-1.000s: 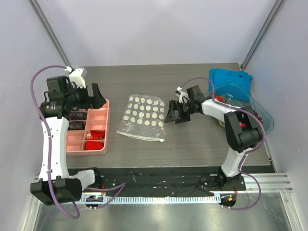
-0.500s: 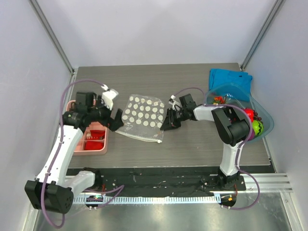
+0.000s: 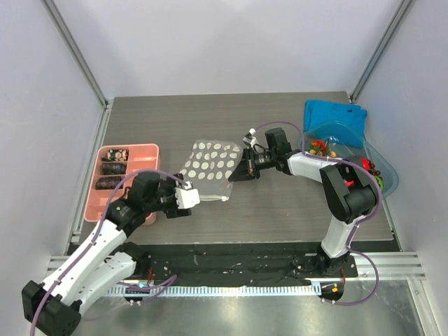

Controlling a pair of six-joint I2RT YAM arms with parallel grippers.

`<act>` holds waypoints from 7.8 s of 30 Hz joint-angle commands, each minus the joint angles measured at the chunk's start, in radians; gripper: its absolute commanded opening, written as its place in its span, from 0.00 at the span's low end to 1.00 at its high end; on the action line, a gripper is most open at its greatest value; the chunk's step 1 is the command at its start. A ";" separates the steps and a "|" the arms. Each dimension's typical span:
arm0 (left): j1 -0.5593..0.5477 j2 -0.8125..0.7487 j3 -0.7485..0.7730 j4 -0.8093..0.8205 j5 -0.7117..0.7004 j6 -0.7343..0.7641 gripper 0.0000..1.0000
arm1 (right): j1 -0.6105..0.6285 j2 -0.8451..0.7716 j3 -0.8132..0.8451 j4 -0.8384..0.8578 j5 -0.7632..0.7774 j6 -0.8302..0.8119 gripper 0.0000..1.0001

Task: Place the food in the zip-top bag and seal the zipper
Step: Pick up the zipper food storage bag at the center of the board, then open the zipper of the food storage bag at the center of the board, then pick up the fake vegetable from the bin, then place the fake vegetable in the zipper food storage bag.

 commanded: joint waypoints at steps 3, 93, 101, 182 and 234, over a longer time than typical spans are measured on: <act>-0.042 -0.058 -0.129 0.186 -0.063 0.179 0.74 | 0.003 -0.047 -0.020 0.066 -0.083 0.091 0.01; -0.180 0.844 0.902 -0.230 -0.238 -1.614 0.00 | -0.045 -0.274 0.101 -0.283 0.429 -0.269 0.62; -0.096 0.700 0.809 -0.231 -0.207 -1.547 0.00 | -0.043 -0.241 0.147 -0.305 0.362 -0.286 0.01; -0.096 0.863 0.917 -0.173 -0.103 -1.346 0.00 | -0.887 0.085 0.683 -1.262 0.747 -1.377 0.61; -0.070 0.925 0.927 0.052 0.416 -1.651 0.00 | 0.210 -0.327 0.515 -0.765 0.725 -1.331 0.83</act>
